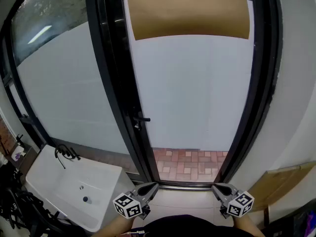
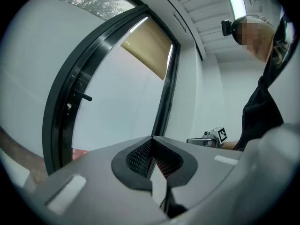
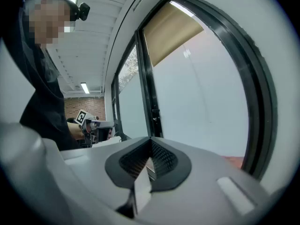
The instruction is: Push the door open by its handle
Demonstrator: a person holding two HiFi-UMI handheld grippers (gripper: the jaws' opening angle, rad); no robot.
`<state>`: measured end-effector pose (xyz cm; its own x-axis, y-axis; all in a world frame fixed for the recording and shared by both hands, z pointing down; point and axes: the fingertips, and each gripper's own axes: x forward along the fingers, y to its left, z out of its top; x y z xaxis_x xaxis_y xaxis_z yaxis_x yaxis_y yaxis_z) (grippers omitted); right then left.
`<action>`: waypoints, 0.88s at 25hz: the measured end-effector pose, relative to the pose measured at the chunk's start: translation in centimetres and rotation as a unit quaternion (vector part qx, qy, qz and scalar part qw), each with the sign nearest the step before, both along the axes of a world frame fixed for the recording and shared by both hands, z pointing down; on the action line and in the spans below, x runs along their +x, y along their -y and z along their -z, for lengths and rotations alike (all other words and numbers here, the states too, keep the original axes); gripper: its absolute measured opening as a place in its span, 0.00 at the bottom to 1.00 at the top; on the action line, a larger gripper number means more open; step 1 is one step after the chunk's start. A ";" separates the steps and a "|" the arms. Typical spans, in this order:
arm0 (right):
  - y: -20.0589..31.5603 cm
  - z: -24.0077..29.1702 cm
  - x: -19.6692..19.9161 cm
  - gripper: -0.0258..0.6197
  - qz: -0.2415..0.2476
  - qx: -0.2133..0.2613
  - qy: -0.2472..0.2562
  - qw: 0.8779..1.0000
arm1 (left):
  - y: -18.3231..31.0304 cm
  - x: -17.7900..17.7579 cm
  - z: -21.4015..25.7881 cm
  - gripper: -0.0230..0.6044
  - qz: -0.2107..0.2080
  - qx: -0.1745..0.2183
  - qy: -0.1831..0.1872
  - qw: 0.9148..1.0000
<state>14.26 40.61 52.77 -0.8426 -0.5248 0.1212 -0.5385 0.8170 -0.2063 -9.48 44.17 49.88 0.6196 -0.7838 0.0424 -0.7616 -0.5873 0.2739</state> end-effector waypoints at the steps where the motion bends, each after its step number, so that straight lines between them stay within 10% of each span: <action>1: 0.3 0.1 0.6 0.04 0.001 0.001 0.000 1.000 | 0.7 0.6 0.2 0.04 0.001 0.004 0.007 1.000; 7: 3.3 -0.9 2.7 0.04 -0.005 -0.006 -0.002 1.000 | 5.2 0.7 1.8 0.04 0.012 0.043 0.097 0.994; 12: 6.9 -1.8 -0.4 0.04 0.003 -0.006 -0.007 1.000 | 11.4 -3.7 3.3 0.11 0.016 0.088 0.236 0.968; 22: 19.5 1.1 -12.3 0.04 -0.033 0.021 -0.032 0.999 | 28.7 -11.2 6.4 0.26 -0.085 0.195 0.530 0.821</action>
<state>1.98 21.16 51.70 -0.7972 -0.5845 0.1507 -0.6024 0.7865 -0.1363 -20.71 15.45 43.51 0.4984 -0.7724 0.3936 -0.3491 -0.5944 -0.7244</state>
